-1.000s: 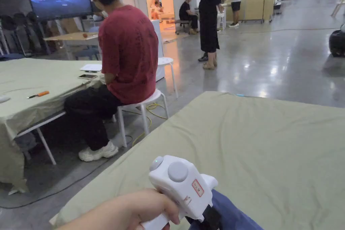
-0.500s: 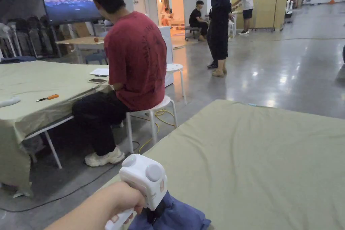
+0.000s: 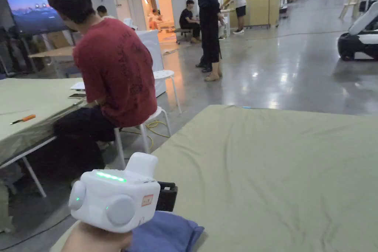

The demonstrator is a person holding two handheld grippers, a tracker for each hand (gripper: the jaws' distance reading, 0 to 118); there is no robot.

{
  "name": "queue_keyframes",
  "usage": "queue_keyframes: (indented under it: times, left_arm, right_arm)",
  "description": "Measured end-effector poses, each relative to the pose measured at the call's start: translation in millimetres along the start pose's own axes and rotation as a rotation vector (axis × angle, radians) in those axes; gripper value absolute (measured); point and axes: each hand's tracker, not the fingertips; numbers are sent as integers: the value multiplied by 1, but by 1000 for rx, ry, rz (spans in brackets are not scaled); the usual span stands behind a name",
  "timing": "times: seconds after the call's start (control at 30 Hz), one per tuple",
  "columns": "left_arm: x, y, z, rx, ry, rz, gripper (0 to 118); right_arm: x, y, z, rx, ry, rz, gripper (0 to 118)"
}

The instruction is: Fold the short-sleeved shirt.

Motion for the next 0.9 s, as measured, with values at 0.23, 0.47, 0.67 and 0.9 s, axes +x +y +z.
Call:
queue_keyframes:
  times: [0.23, 0.47, 0.67, 0.9]
  left_arm:
    - [152, -34, 38, 129, -167, 28, 0]
    - [275, -41, 106, 374, -245, -7, 0]
    - [318, -24, 132, 475, -273, 19, 0]
    - [342, 13, 135, 544, -224, 31, 0]
  right_arm:
    - [-6, 12, 22, 90, -35, 56, 0]
    - [-25, 26, 76, 303, -316, 200, 0]
    - [-52, 41, 119, 550, -492, 252, 0]
    - [-71, 68, 142, 717, -606, 321, 0]
